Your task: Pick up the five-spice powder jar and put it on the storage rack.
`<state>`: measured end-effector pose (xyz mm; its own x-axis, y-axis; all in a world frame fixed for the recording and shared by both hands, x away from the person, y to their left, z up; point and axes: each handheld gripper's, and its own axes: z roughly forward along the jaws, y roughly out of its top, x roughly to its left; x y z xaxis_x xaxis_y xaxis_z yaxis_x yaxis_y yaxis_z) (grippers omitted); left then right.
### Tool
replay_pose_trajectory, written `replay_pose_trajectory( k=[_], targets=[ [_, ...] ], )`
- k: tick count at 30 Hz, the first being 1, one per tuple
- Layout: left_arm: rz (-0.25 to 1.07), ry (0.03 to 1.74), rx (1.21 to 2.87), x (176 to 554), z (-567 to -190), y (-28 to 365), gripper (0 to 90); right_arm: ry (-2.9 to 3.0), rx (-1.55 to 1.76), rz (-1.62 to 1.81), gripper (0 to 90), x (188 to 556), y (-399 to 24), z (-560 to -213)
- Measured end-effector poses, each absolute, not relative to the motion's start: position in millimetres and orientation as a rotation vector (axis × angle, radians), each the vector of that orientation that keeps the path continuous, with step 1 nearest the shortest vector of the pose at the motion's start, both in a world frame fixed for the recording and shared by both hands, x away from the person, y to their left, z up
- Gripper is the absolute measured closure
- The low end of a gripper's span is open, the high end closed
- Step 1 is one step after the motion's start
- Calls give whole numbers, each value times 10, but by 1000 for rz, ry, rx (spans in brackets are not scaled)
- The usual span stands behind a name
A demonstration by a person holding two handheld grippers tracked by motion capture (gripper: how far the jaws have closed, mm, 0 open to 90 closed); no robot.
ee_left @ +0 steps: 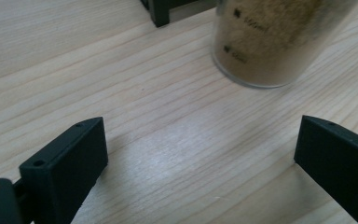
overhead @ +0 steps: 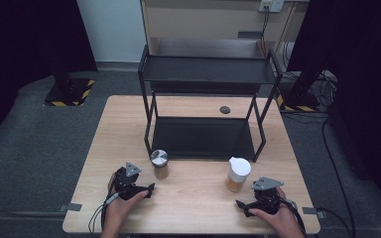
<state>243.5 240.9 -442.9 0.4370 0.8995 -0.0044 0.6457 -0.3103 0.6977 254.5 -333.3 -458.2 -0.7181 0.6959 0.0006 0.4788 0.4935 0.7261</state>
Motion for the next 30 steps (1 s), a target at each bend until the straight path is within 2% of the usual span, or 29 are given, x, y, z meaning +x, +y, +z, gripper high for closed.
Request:
replay_pose_trajectory(
  k=[30],
  targets=[
    [516, 1215, 2068, 2401, -4356, 2321, 15, 2449, 992, 1054, 14, 2545, -3333, -4582]
  ],
)
